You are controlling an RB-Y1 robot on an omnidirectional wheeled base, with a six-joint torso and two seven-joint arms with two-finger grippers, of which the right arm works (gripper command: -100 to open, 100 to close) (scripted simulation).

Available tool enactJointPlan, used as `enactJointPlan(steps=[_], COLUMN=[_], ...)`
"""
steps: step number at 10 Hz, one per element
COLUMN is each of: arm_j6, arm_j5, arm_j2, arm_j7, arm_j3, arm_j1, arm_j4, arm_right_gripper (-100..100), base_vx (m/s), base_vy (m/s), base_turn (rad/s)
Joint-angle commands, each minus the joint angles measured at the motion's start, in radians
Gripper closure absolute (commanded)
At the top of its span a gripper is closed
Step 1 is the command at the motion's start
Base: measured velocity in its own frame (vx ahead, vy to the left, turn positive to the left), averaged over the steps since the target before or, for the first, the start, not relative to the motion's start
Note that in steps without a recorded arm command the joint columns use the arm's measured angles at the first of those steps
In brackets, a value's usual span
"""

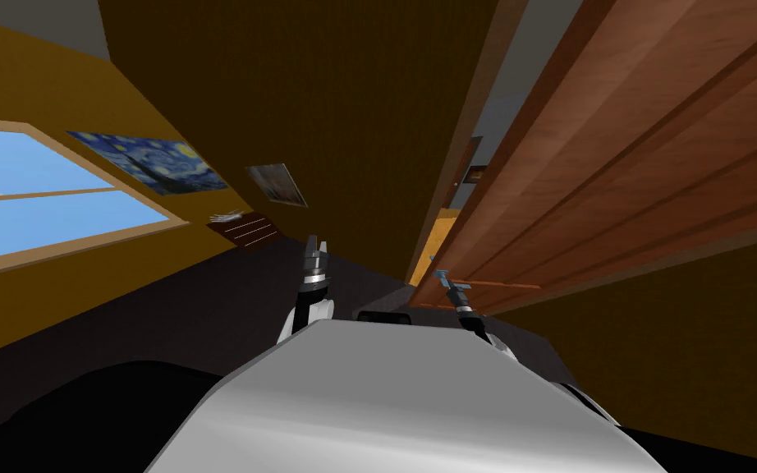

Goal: Pull the door open

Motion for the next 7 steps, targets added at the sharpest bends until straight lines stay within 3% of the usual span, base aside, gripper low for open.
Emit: enactJointPlan(steps=[1, 5, 6, 7], arm_j6=[-0.032, -0.077, -0.066, -0.091], arm_j5=[0.009, 0.022, 0.021, 0.023], arm_j2=[-0.013, -0.037, -0.032, -0.038], arm_j7=[-0.019, -0.049, -0.043, -0.05], arm_j3=[0.012, 0.032, 0.03, 0.034], arm_j1=[0.016, 0.043, 0.04, 0.051], arm_j4=[0.007, 0.008, 0.009, 0.02], arm_right_gripper=[100, 100, 100, 100], base_vx=[-0.205, -0.18, -0.068, -0.117], base_vy=[-0.017, -0.065, -0.015, -0.032], base_turn=[0.113, 0.087, 0.013, 0.199])
